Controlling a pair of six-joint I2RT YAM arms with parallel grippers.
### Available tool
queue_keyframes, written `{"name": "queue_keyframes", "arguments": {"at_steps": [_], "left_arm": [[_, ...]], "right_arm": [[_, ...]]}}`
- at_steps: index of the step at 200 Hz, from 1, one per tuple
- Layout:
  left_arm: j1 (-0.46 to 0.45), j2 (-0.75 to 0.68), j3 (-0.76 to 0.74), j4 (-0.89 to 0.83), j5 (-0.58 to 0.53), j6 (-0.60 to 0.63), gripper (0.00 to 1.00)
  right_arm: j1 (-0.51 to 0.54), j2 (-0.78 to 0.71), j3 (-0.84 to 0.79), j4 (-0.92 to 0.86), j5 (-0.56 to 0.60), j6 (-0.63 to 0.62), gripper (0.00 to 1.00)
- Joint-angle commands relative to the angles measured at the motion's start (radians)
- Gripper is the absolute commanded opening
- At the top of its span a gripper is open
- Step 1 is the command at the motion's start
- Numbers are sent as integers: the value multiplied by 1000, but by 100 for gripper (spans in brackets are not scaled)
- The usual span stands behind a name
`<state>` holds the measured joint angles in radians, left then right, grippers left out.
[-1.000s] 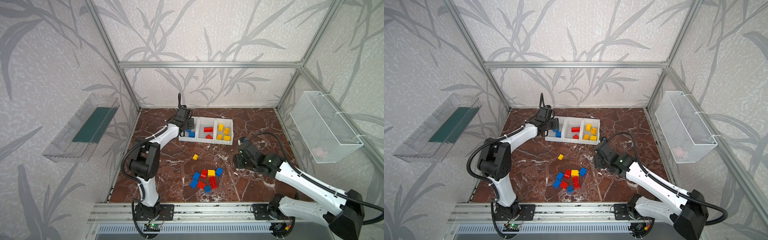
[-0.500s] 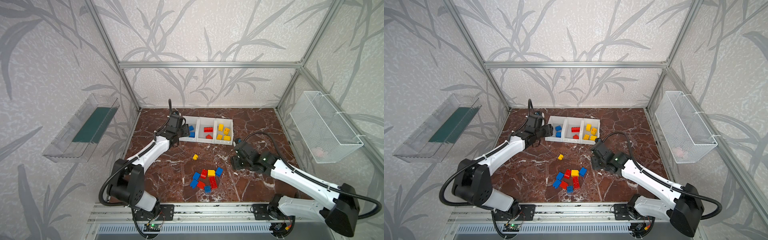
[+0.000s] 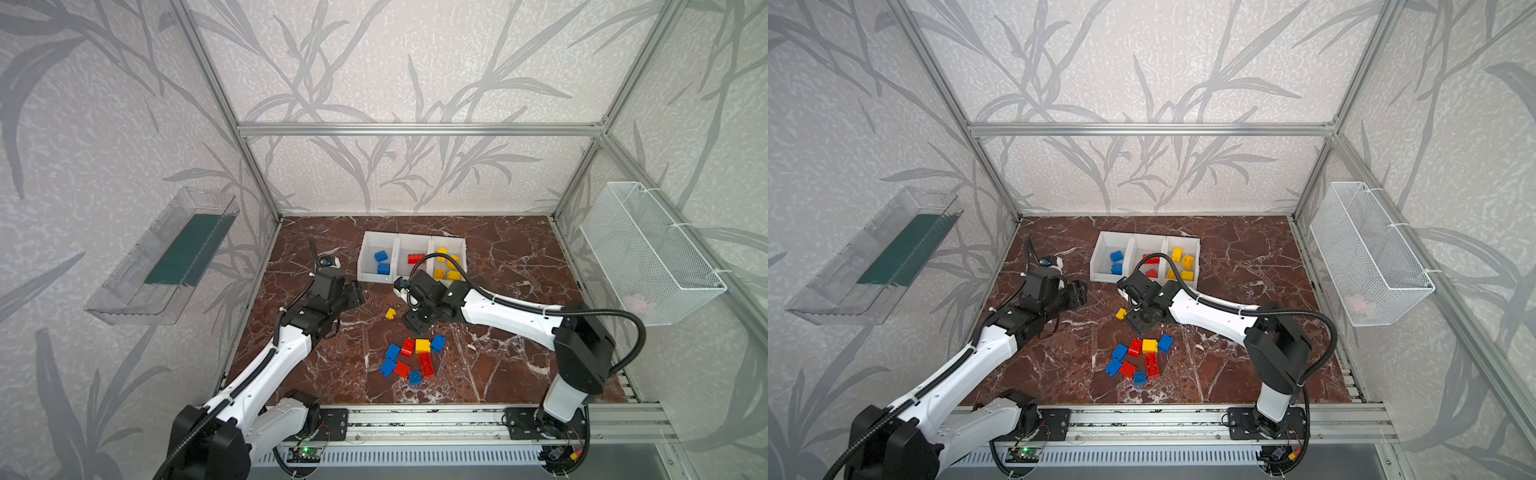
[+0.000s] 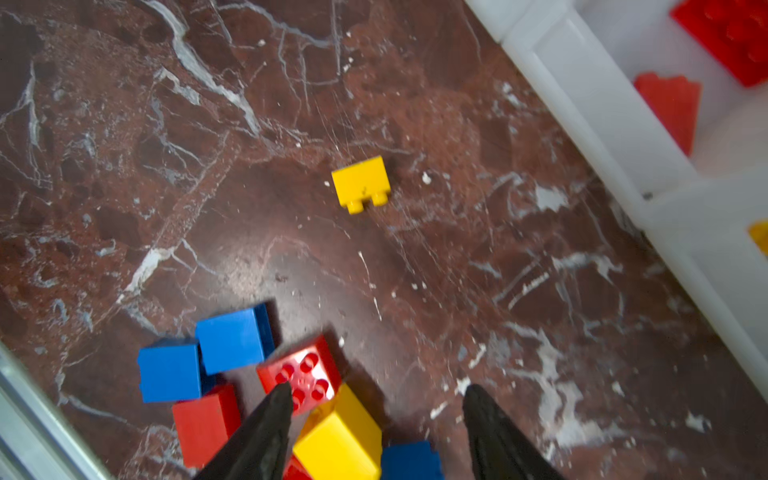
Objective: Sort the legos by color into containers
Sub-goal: 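Grasp the small yellow brick with the right gripper while the left arm withdraws, then carry the yellow brick with the right gripper and drop it in the yellow compartment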
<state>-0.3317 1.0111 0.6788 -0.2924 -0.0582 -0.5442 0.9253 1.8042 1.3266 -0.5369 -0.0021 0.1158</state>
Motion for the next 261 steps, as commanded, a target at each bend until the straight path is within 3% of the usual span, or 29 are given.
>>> {"name": "queue_keyframes", "arguments": {"at_steps": [1,49,114,193,261], "left_arm": [[3,-61,-49,-51,-21,-62,67],[2,-120,-91,-67,-17,-82,67],[2,-112,-101,-64,-4,-86,67],[2,-116,-116,-27,46,-70,68],[2,-120,-120,-28,44,-69,68]], "right_arm": [[1,93,99,4,-49,-91,66],[1,263,244,-17,-75,-125,65],[-2,364,308,-28,-32,-107,61],[-5,406,321,-10,29,-76,36],[-5,376,306,0,31,-71,30]]}}
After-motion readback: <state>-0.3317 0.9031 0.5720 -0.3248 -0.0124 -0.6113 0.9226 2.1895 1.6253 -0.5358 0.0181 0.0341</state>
